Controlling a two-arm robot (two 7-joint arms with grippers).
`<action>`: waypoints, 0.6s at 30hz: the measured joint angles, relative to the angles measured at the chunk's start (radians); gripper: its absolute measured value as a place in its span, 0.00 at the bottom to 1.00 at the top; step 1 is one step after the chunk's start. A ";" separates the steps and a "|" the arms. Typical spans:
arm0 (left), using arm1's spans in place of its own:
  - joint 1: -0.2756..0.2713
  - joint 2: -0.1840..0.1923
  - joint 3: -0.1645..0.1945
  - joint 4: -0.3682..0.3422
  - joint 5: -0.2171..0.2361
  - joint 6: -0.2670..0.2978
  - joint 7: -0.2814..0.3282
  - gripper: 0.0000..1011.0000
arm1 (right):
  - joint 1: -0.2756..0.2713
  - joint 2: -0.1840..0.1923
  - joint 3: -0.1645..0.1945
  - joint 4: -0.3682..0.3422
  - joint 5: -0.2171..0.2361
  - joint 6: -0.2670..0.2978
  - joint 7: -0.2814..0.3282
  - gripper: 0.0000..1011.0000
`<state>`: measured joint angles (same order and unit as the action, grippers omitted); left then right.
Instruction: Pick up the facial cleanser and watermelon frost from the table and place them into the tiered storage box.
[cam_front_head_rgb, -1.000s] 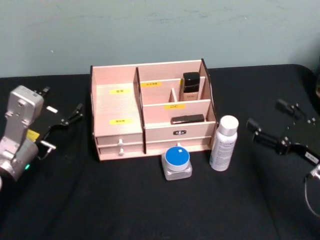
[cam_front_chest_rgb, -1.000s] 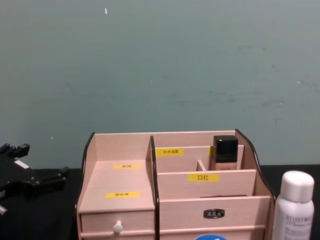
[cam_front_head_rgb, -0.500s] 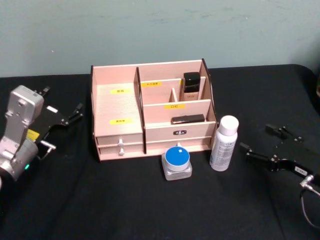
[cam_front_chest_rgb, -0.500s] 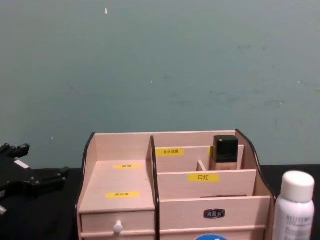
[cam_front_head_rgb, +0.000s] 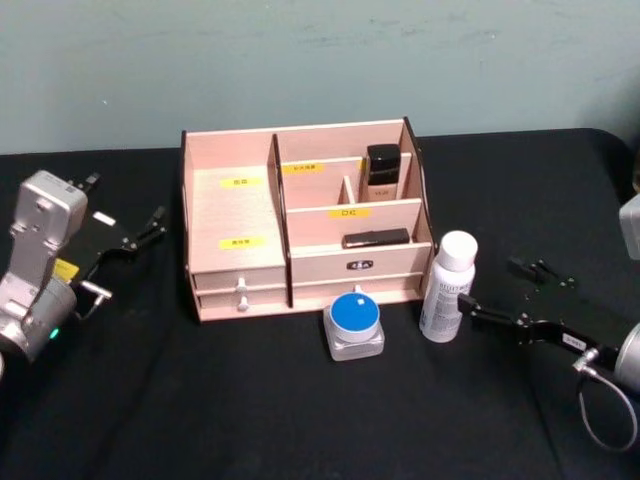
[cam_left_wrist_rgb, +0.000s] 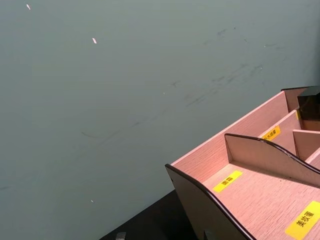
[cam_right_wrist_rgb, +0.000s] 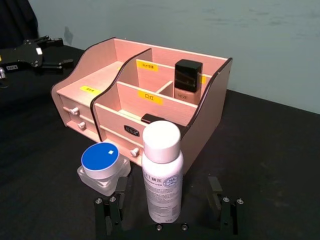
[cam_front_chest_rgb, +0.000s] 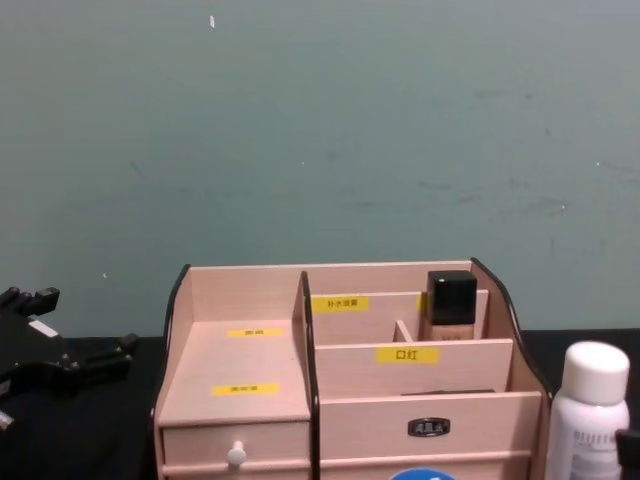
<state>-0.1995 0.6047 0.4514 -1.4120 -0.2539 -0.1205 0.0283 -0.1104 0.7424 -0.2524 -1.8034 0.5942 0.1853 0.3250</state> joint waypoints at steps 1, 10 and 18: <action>0.000 0.000 0.000 0.000 0.000 0.000 0.000 1.00 | 0.008 -0.007 -0.005 0.008 -0.007 0.004 0.005 0.99; 0.000 0.000 0.000 0.000 0.000 0.000 0.000 1.00 | 0.049 -0.049 -0.031 0.043 -0.054 0.004 0.031 0.99; 0.000 0.000 0.000 0.000 0.000 0.000 0.000 1.00 | 0.076 -0.079 -0.046 0.066 -0.102 -0.004 0.040 0.99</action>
<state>-0.1995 0.6047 0.4514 -1.4120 -0.2539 -0.1205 0.0283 -0.0343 0.6636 -0.2987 -1.7369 0.4927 0.1810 0.3649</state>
